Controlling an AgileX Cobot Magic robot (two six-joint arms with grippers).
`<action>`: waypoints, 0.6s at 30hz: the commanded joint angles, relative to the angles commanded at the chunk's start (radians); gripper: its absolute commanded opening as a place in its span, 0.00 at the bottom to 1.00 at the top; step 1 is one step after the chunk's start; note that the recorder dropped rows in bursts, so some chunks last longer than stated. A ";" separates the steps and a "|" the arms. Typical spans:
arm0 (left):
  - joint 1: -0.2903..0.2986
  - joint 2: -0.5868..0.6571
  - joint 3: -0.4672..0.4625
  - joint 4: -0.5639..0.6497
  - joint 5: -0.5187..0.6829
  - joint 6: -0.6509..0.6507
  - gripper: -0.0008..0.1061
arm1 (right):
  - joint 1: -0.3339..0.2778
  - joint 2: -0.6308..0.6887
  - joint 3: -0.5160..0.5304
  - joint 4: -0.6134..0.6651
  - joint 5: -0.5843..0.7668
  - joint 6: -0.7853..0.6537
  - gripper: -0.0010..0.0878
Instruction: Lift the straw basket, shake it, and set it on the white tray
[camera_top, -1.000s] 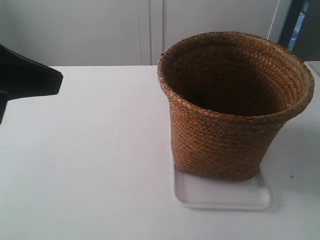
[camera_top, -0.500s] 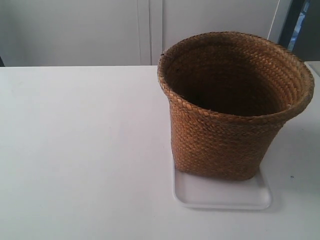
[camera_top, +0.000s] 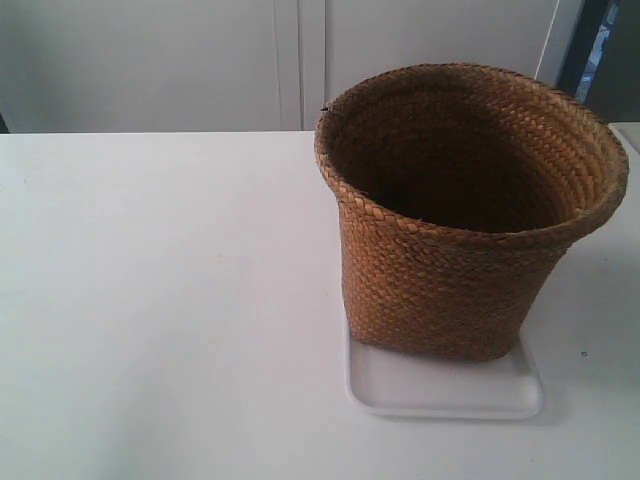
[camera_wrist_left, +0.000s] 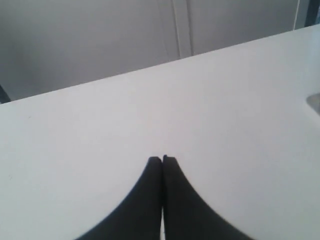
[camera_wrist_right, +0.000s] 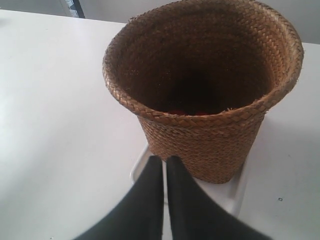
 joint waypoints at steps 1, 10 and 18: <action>0.009 -0.021 0.030 0.002 -0.010 0.000 0.01 | 0.000 0.000 0.000 0.000 0.000 0.000 0.05; 0.073 -0.200 0.282 0.006 -0.198 -0.018 0.01 | 0.000 0.000 0.000 0.000 0.000 0.000 0.05; 0.122 -0.315 0.361 0.004 -0.150 -0.084 0.01 | 0.000 0.000 0.000 0.000 0.000 0.000 0.05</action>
